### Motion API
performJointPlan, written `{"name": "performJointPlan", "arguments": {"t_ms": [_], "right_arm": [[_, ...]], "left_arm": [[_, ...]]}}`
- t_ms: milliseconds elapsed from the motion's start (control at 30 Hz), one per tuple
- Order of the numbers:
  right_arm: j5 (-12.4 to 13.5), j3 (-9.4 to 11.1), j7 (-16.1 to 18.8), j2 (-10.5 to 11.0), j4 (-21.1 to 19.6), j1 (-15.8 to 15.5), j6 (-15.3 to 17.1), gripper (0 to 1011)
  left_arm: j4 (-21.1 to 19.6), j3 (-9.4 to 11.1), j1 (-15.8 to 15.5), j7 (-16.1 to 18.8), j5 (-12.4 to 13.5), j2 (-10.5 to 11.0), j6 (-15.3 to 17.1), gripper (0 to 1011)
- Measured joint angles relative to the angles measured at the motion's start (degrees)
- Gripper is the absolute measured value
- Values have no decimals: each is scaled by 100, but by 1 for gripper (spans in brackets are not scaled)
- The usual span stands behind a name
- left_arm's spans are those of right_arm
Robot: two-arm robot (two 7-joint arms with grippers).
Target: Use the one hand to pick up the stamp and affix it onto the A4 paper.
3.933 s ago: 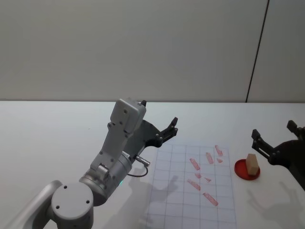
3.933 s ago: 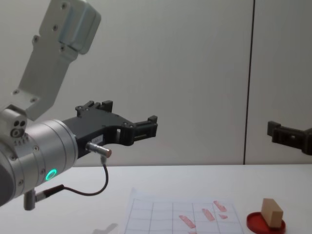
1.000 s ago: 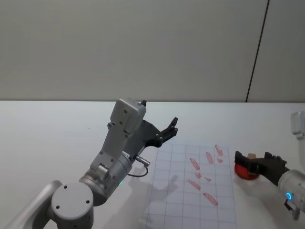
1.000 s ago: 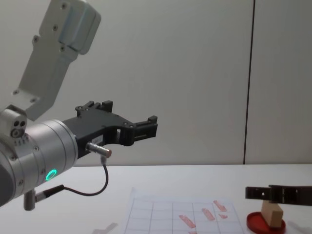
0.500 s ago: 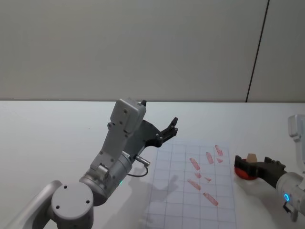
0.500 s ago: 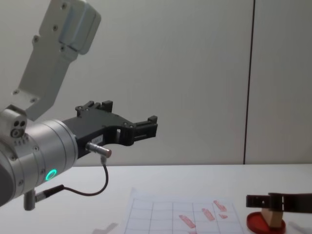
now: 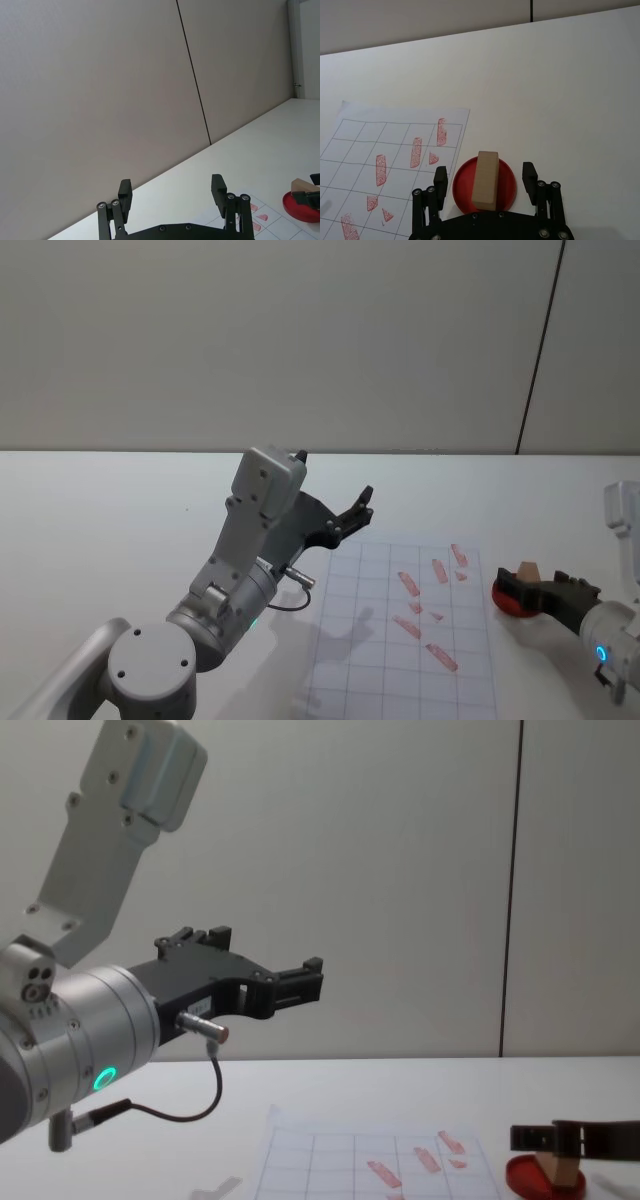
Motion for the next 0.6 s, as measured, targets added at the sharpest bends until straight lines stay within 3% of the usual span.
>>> {"name": "performJointPlan", "arguments": {"t_ms": [333,600], "right_arm": [[-13,6,0,-5,25,13,7,691],[-18,6,1,-9,34,18,9,430]], "left_arm": [[0,0,0,0,0,0,0,1002],[0,0,0,0,0,0,0,1002]]}}
